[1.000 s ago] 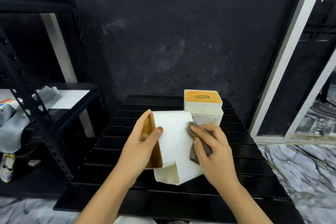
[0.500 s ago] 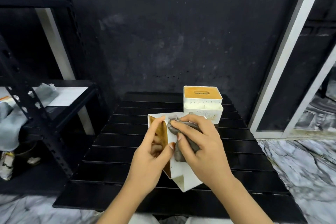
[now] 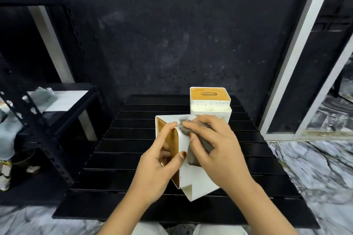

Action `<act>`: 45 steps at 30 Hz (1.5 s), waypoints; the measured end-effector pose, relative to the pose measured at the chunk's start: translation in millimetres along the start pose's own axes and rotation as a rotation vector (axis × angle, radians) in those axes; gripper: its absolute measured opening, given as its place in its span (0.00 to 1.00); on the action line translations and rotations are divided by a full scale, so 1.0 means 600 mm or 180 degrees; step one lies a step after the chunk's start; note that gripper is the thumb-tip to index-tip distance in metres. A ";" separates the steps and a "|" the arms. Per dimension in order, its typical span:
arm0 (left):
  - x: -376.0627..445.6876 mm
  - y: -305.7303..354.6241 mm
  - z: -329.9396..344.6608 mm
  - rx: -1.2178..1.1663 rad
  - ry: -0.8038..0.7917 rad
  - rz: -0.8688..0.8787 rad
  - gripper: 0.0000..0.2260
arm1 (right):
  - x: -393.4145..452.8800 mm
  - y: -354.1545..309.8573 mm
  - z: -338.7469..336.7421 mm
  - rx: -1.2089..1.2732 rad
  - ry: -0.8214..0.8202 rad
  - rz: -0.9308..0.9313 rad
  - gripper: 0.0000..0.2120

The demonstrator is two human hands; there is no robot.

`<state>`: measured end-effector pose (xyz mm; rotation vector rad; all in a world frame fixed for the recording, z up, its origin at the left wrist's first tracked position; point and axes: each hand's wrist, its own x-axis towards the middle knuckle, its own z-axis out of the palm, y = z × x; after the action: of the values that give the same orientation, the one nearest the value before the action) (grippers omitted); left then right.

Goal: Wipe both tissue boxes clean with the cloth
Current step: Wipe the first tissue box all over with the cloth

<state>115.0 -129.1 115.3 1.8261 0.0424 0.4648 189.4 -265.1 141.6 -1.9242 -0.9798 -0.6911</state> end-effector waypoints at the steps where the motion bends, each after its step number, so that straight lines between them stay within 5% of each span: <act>1: 0.000 0.000 -0.001 0.0032 -0.0008 -0.0005 0.25 | -0.001 0.010 -0.007 -0.0055 0.0014 0.0049 0.14; 10: -0.010 -0.021 0.004 0.0202 -0.0049 -0.0017 0.25 | -0.016 0.070 -0.033 -0.0110 -0.0056 0.0781 0.12; 15: -0.011 -0.020 0.006 -0.0415 0.0053 -0.0194 0.21 | -0.038 0.076 -0.017 0.0108 -0.0196 0.0943 0.13; 23: 0.005 -0.004 0.007 -0.0687 0.0435 -0.0300 0.21 | -0.045 0.073 -0.002 0.0128 -0.0131 0.0838 0.13; 33: -0.007 -0.010 0.007 -0.0177 0.0271 0.0069 0.27 | -0.043 0.027 0.017 0.0471 -0.0259 0.0329 0.15; 45: -0.005 -0.009 0.012 0.0046 0.0280 0.0210 0.27 | -0.048 0.037 0.013 0.0576 -0.0184 0.0471 0.15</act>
<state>115.5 -134.8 107.6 1.8247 0.0459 0.5927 193.4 -276.1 106.3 -1.8436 -0.8930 -0.4487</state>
